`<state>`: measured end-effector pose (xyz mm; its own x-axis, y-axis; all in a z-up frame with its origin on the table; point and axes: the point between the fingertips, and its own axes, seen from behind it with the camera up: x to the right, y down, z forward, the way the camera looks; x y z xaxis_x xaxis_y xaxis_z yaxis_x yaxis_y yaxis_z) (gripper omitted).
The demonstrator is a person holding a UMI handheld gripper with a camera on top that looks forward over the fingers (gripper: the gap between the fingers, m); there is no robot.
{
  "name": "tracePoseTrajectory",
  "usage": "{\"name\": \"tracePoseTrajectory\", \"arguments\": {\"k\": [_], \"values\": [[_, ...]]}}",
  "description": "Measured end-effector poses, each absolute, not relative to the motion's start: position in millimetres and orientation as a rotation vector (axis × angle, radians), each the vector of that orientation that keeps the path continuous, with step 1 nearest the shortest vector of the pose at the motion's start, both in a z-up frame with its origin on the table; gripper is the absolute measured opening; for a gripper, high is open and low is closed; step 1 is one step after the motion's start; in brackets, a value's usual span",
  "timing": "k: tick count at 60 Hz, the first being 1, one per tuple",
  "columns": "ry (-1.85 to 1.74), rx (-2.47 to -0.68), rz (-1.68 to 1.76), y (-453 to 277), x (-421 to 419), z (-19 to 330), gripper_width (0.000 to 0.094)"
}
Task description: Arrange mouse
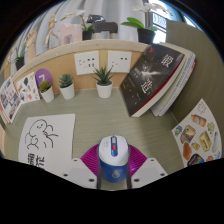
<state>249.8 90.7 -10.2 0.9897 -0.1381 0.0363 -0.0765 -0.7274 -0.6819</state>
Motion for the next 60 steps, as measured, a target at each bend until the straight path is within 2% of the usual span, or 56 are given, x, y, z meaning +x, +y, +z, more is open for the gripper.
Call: {"name": "tracePoseTrajectory", "arguments": {"k": [7, 10, 14, 24, 28, 32, 35, 38, 42, 52, 60], "values": [[0.187, -2.444, -0.09, 90, 250, -8, 0.0314], [0.213, -2.448, -0.089, 91, 251, 6, 0.0314], [0.225, -2.391, -0.092, 98, 247, 52, 0.0318], [0.179, -2.161, -0.088, 122, 204, 209, 0.0318], [0.14, -2.104, -0.08, 127, 174, 248, 0.0317], [0.097, -2.083, -0.058, 132, 139, 264, 0.0315], [0.061, -2.08, -0.045, 135, 112, 259, 0.0315], [0.027, -2.105, -0.041, 138, 89, 239, 0.032], [-0.003, -2.155, -0.025, 144, 61, 197, 0.032], [-0.008, -2.343, 0.027, 145, 22, 65, 0.0319], [-0.004, -2.433, 0.014, 136, 19, 3, 0.034]]}}
